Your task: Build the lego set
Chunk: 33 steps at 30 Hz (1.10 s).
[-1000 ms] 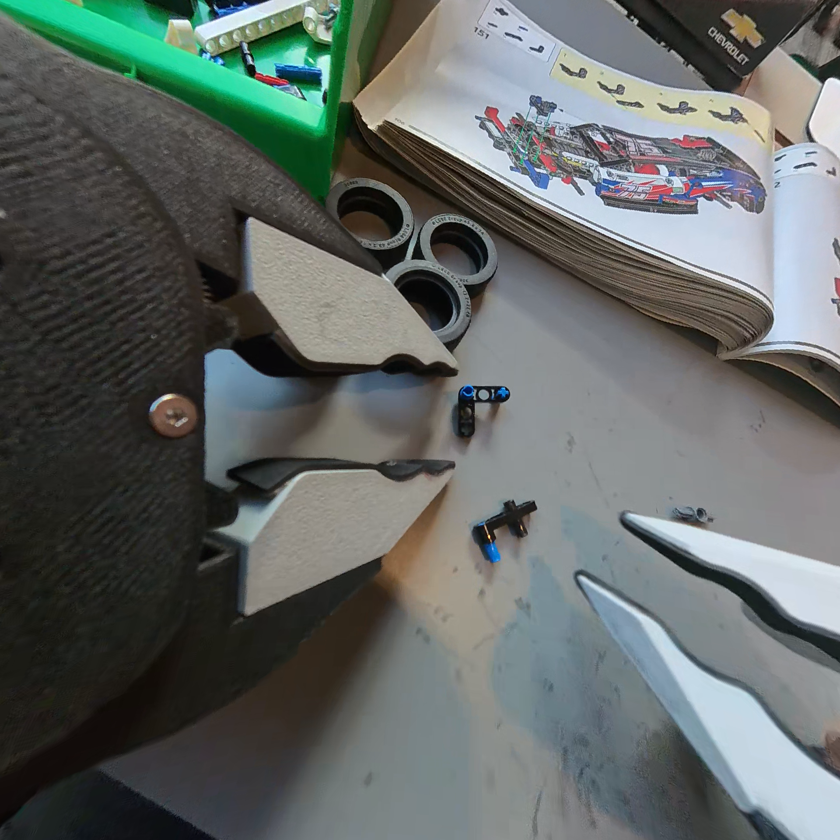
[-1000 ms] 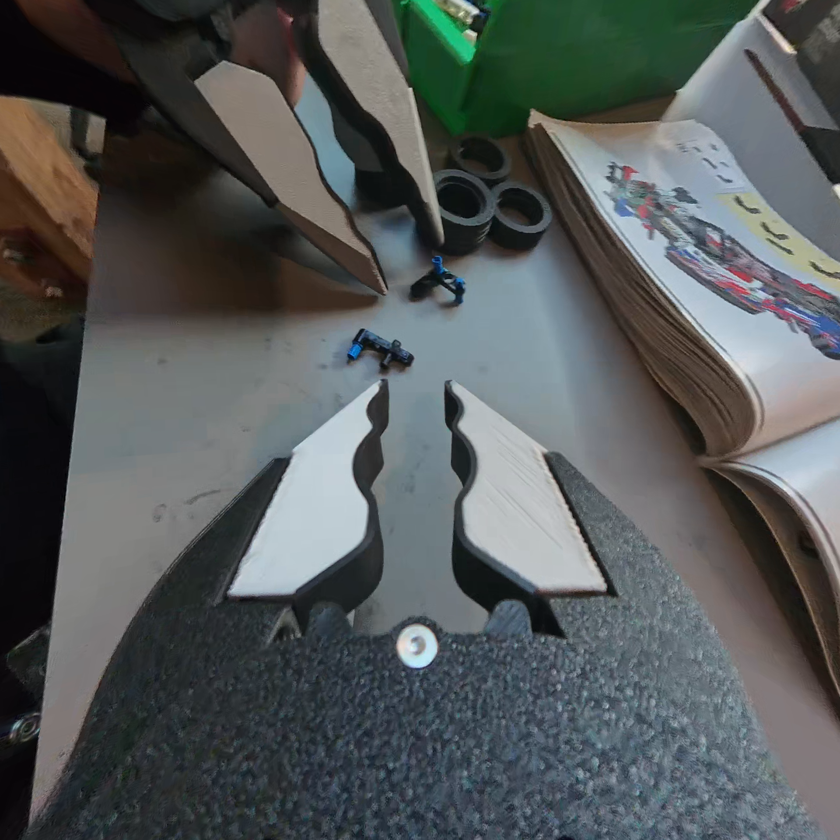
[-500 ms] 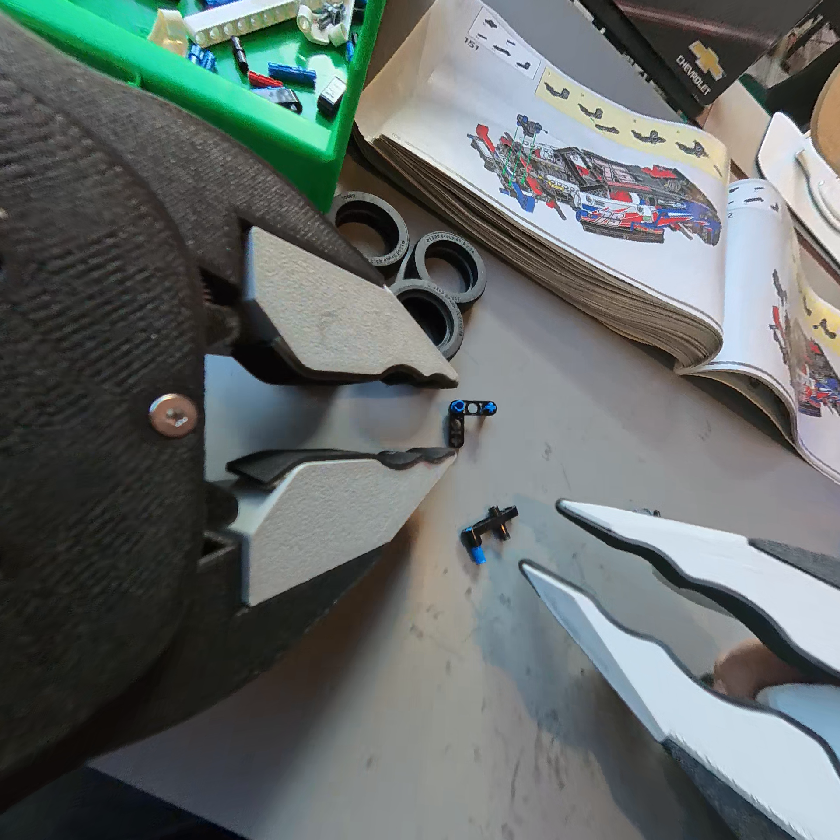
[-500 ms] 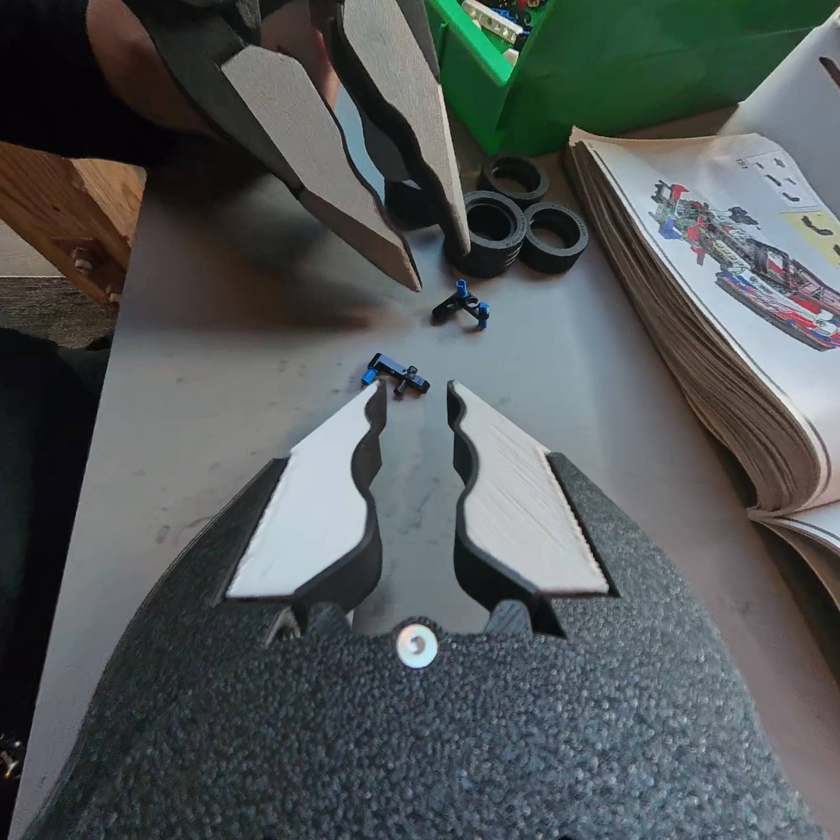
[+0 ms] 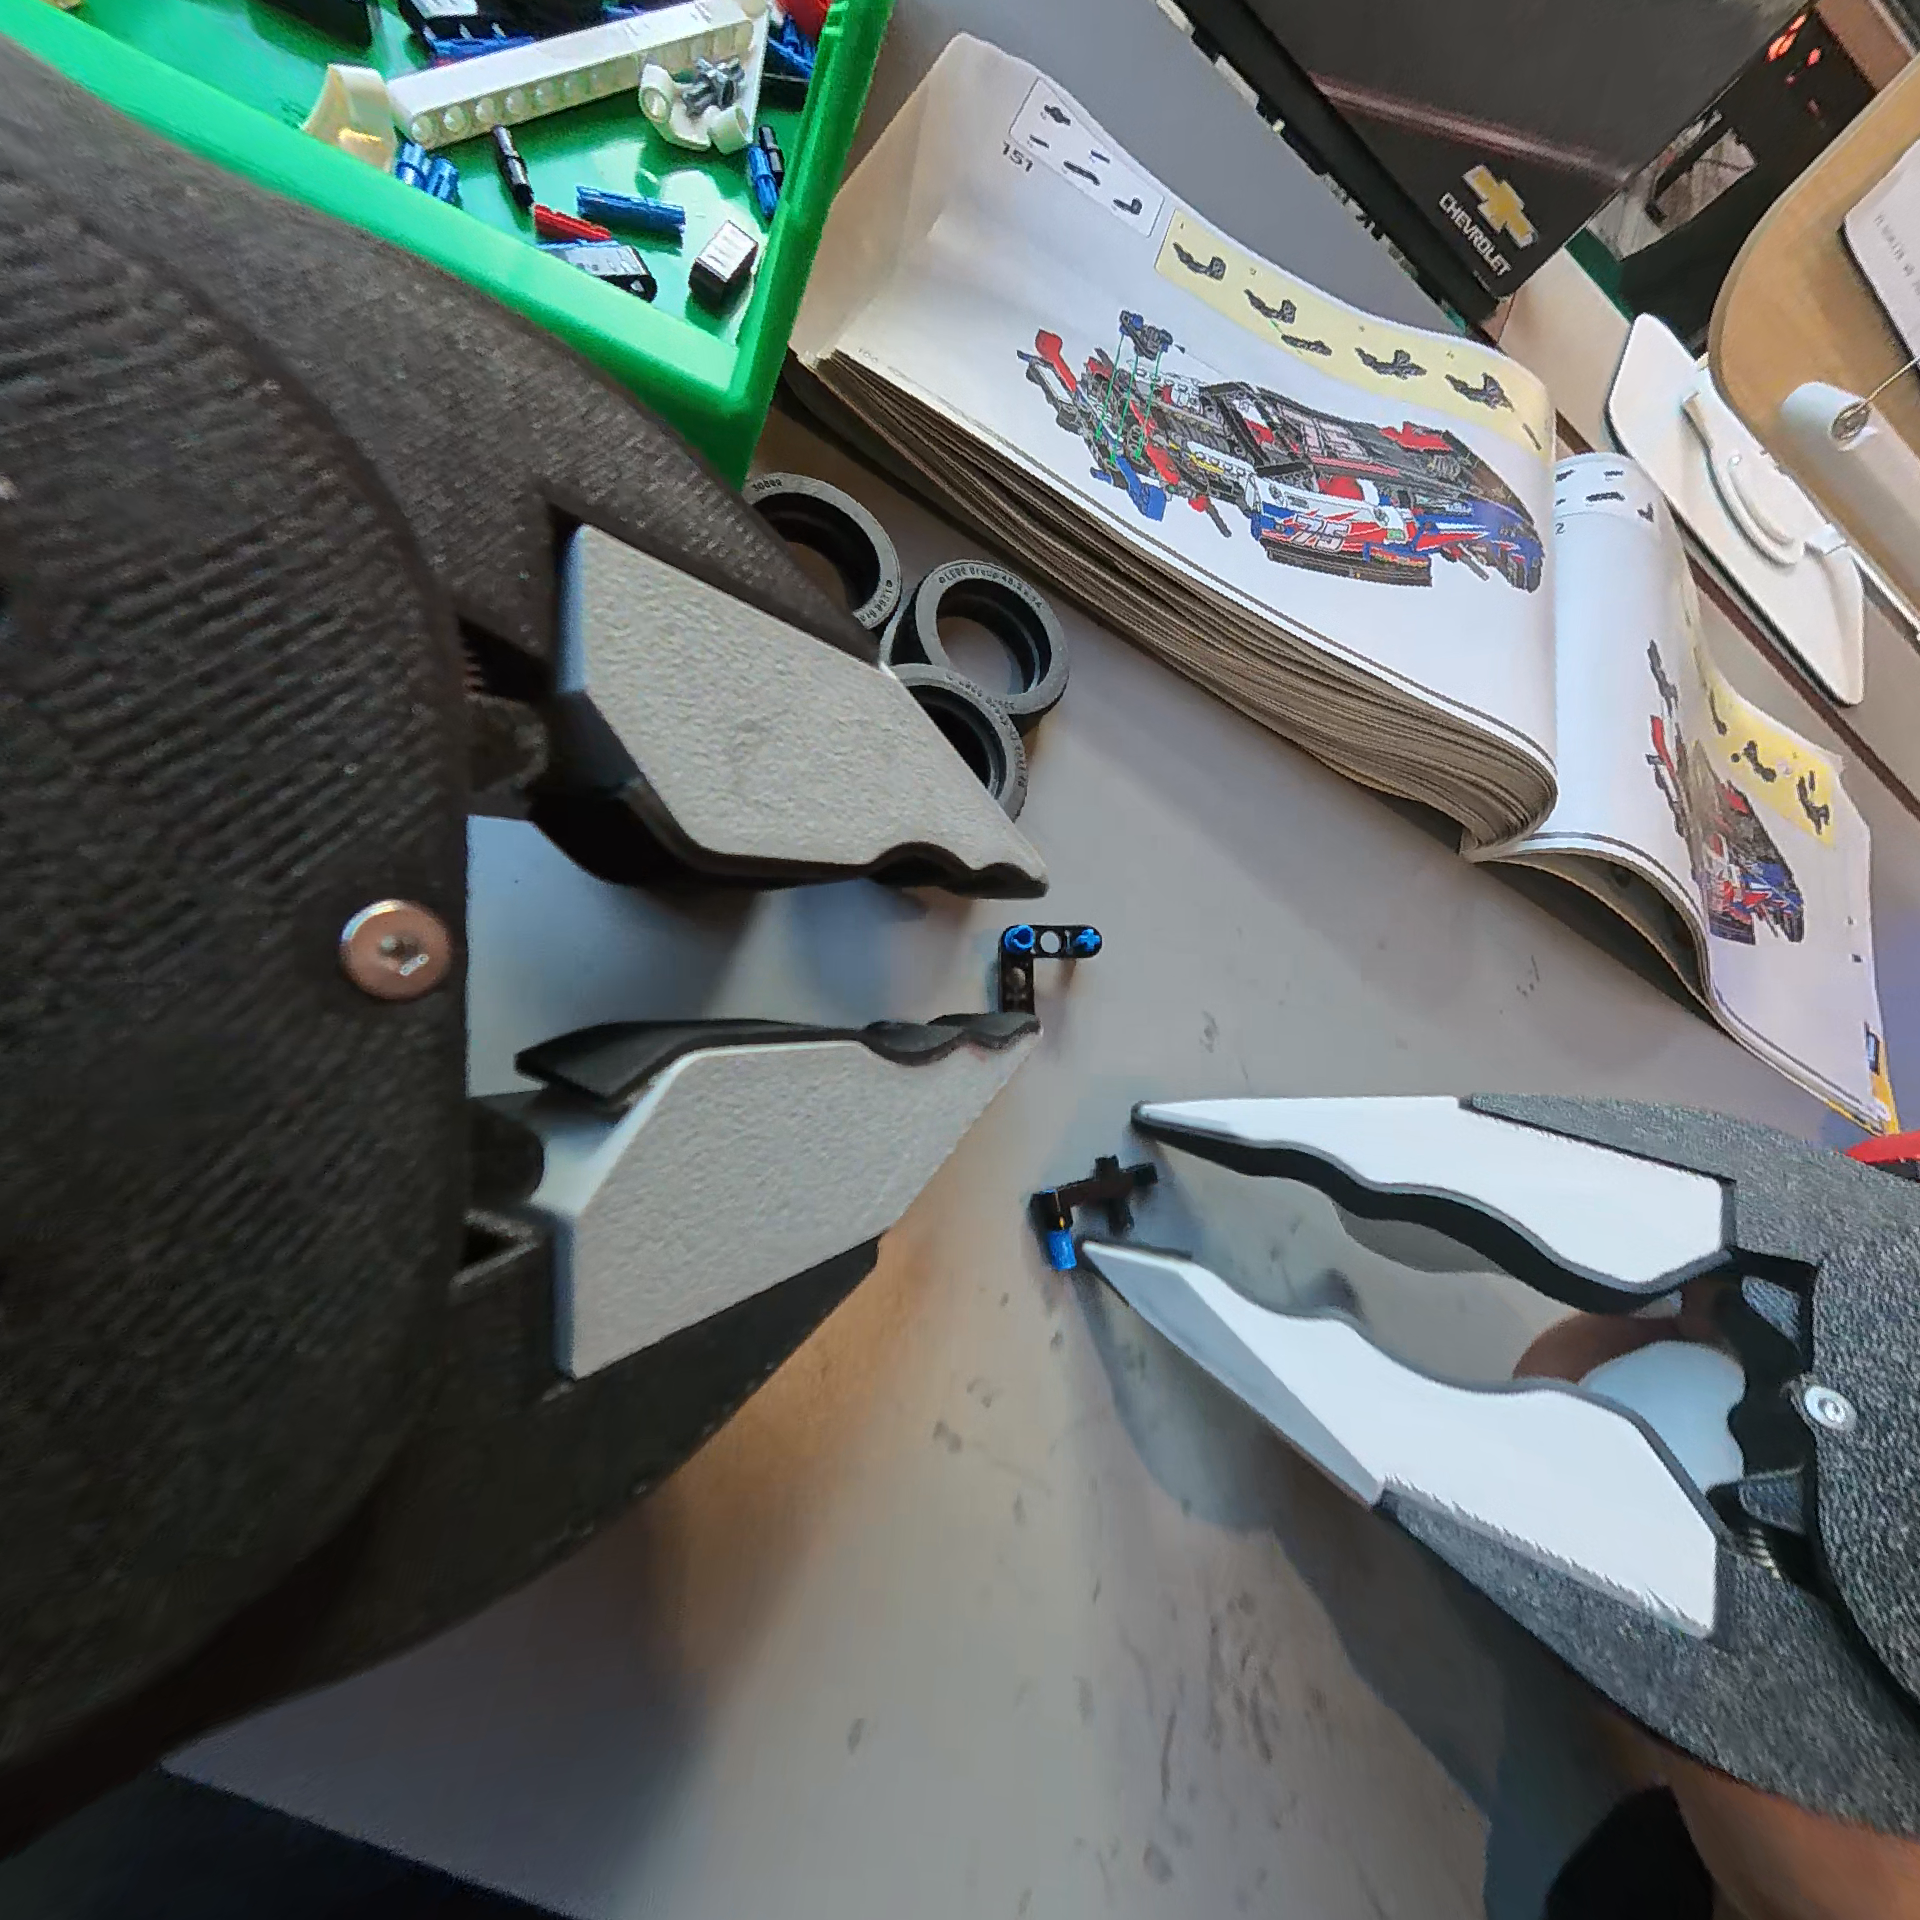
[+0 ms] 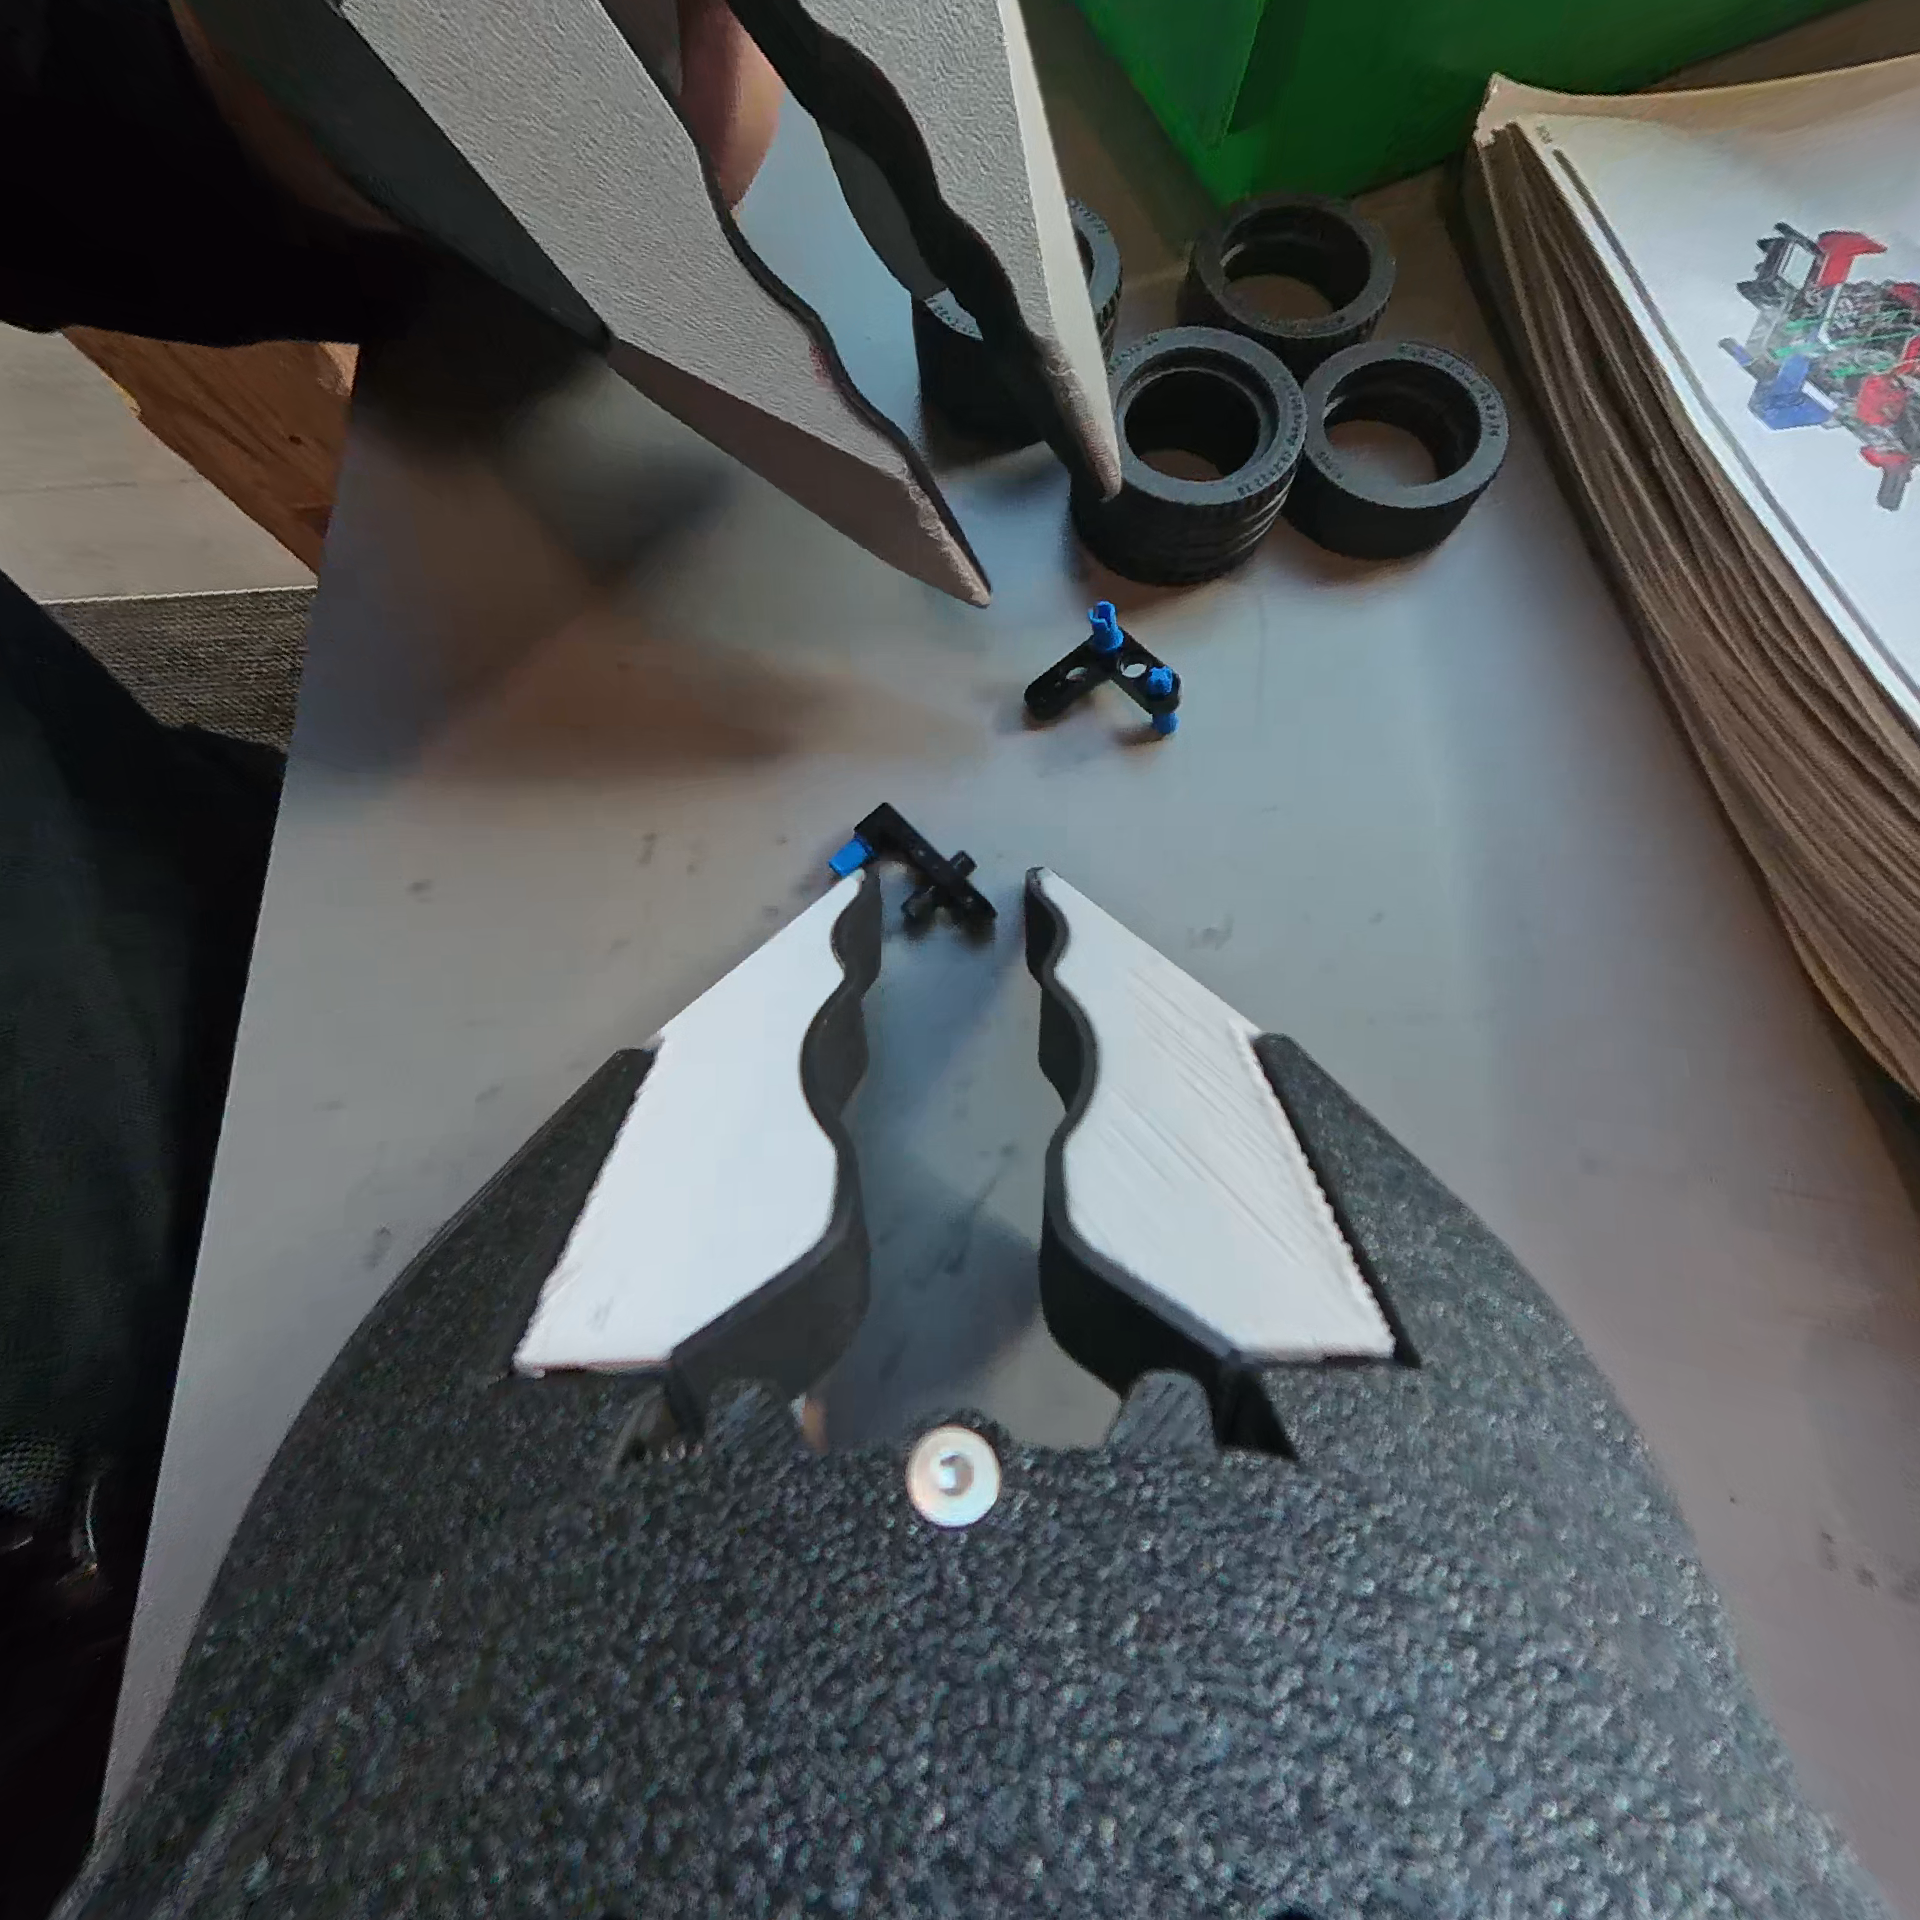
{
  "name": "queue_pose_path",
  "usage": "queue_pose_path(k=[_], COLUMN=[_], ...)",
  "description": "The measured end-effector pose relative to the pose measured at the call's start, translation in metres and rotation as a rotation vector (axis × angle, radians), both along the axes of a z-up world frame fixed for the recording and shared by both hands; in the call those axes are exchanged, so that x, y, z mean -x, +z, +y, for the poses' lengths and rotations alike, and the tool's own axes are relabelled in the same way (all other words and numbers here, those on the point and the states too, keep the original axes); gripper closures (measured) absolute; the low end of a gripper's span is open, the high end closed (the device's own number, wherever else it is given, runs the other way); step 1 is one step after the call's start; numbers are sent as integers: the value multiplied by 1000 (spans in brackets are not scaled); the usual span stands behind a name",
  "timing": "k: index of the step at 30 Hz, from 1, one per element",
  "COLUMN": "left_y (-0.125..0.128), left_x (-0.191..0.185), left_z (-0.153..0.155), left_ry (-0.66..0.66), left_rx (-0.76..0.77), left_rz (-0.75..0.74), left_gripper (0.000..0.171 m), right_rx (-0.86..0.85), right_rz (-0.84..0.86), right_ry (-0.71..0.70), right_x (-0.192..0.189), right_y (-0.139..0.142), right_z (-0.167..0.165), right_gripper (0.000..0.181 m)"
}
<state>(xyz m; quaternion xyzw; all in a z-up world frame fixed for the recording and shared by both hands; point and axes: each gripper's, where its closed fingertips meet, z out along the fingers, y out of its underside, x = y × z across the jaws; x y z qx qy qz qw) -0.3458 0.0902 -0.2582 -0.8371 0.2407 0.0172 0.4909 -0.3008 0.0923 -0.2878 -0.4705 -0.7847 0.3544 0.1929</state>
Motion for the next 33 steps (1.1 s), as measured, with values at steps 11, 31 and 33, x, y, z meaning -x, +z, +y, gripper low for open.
queue_pose_path(k=[11,31,33], left_y=[-10,-10,-7], left_x=[-6,1,3], left_z=[-1,1,2], left_ry=[-23,21,28], left_rx=[0,-30,-36], left_rz=[154,234,214], left_gripper=[159,169,170], right_rx=[-46,-48,-40], right_rz=[70,79,76], right_ry=[-74,-224,-235], right_x=[7,14,15], right_y=[6,8,8], right_z=[10,32,34], right_gripper=[164,164,164])
